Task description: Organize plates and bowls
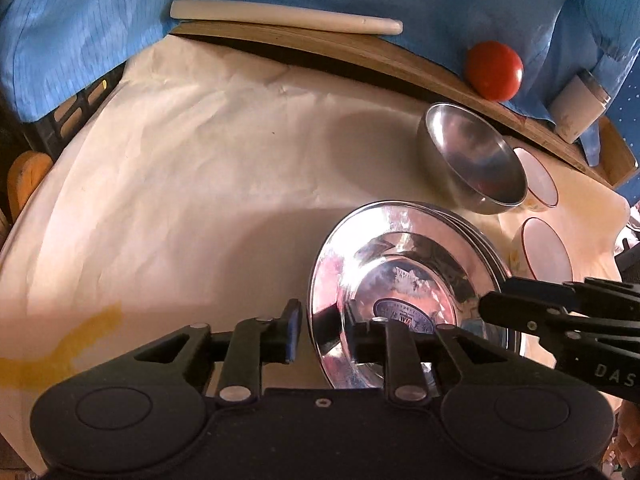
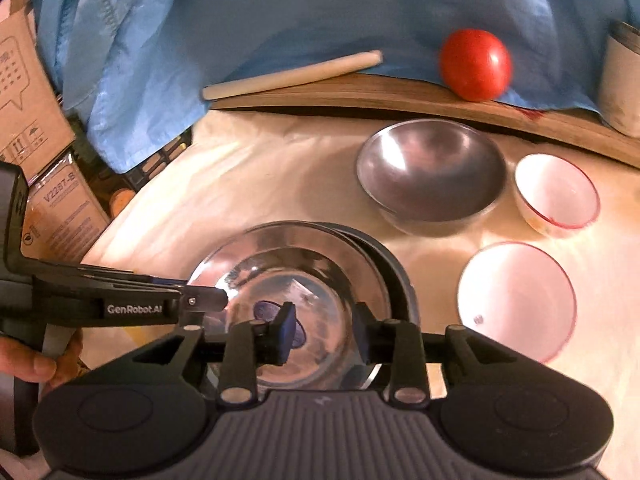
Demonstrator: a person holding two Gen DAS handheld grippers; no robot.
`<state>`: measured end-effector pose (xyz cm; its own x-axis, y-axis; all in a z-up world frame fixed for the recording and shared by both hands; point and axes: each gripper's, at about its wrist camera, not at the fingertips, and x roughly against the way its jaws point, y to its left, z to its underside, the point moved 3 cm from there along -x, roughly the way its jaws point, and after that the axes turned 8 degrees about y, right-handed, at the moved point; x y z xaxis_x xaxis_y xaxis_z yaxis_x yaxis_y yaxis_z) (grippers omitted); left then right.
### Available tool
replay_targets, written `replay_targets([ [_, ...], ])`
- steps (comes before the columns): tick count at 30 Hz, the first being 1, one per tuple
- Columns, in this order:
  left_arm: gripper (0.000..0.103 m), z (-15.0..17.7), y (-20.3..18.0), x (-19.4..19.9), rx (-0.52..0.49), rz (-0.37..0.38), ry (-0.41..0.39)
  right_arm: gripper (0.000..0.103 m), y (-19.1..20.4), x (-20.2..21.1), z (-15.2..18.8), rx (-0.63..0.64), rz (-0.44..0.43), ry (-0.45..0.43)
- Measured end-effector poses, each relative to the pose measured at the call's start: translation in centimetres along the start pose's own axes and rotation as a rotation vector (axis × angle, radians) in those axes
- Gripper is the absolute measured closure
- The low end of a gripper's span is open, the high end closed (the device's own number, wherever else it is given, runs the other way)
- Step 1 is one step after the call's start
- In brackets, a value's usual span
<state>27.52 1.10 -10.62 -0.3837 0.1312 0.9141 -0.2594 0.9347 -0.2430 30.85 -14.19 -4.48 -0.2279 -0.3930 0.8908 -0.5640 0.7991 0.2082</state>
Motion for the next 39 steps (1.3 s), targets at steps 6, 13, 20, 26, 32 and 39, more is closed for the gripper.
replay_targets([
  [6, 0.033, -0.3, 0.1, 0.7, 0.013, 0.0, -0.027, 0.046, -1.0, 1.2, 0.9, -0.044, 0.014, -0.032],
  [13, 0.017, -1.7, 0.2, 1.3, 0.019, -0.001, -0.044, 0.022, -1.8, 2.5, 1.2, -0.104, 0.032, -0.081],
  [20, 0.005, -3.5, -0.4, 1.0, -0.006, 0.006, -0.04, 0.003, -2.6, 3.5, 1.3, -0.174, 0.073, -0.134],
  [26, 0.001, -5.8, -0.9, 0.2, -0.029, 0.035, -0.029, 0.0, -3.4, 3.8, 1.4, -0.248, 0.127, -0.189],
  [32, 0.001, -8.4, -1.8, -1.0, -0.053, 0.088, -0.029, 0.0, -4.3, 3.9, 1.5, -0.365, 0.193, -0.24],
  [39, 0.001, -10.3, -3.1, -2.4, -0.067, 0.116, -0.005, 0.0, -5.3, 4.6, 1.9, -0.45, 0.262, -0.254],
])
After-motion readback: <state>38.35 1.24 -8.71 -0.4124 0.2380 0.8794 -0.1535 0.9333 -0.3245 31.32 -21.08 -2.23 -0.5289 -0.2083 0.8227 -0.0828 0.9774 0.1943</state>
